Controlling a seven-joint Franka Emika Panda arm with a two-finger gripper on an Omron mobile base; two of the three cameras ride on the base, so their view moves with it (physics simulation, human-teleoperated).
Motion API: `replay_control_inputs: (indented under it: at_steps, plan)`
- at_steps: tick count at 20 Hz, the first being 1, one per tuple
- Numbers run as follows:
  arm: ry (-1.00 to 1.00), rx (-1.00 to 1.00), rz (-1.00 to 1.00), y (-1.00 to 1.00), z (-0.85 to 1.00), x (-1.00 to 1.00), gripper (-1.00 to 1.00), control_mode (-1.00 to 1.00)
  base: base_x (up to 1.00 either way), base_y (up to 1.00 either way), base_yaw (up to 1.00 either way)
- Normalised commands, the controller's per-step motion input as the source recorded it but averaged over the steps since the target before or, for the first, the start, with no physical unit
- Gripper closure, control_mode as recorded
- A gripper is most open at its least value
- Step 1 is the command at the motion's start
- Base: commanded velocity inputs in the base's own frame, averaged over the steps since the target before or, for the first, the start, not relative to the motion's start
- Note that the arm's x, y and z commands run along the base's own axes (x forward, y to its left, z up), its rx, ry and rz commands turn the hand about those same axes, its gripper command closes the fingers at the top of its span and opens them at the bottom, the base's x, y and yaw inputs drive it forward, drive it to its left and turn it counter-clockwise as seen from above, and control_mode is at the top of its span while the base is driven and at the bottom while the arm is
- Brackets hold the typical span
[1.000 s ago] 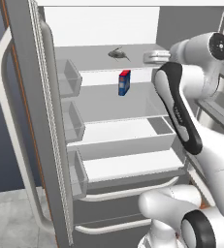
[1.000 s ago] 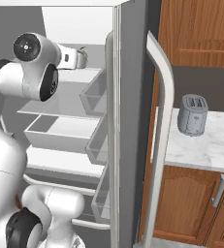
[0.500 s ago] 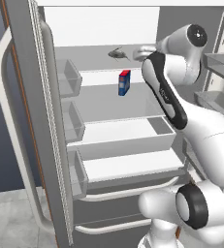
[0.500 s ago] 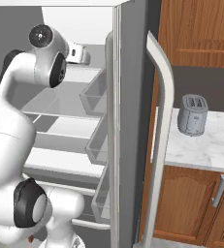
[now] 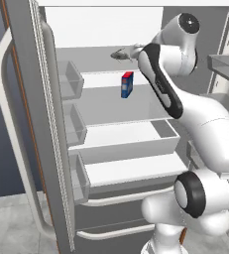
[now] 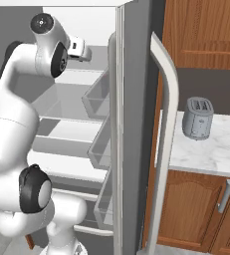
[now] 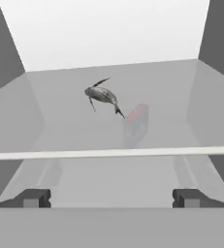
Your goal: Take the fish out of the fridge, briefly rinse it in the sink, and place it on the tray next to the sink.
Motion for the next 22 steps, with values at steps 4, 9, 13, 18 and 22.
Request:
replay_control_inputs:
  at_steps: [4,9,13,18,22]
  plan:
    - [0.0,-0.15,0.0,0.38,-0.31,0.54,-1.0,-1.0,0.0,0.0,0.0]
    - [0.0,-0.04,0.0,0.23,-0.02,0.62,-1.0,-1.0,0.0,0.0,0.0]
    - [0.0,0.0,0.0,0.0,0.0,0.57,-1.0,-1.0,0.0,0.0,0.0]
    - [0.0,0.0,0.0,0.0,-0.03,0.35,-1.0,-1.0,0.0,0.0,0.0]
    - [0.0,0.0,0.0,0.0,-0.13,0.36,-1.0,-1.0,0.0,0.0,0.0]
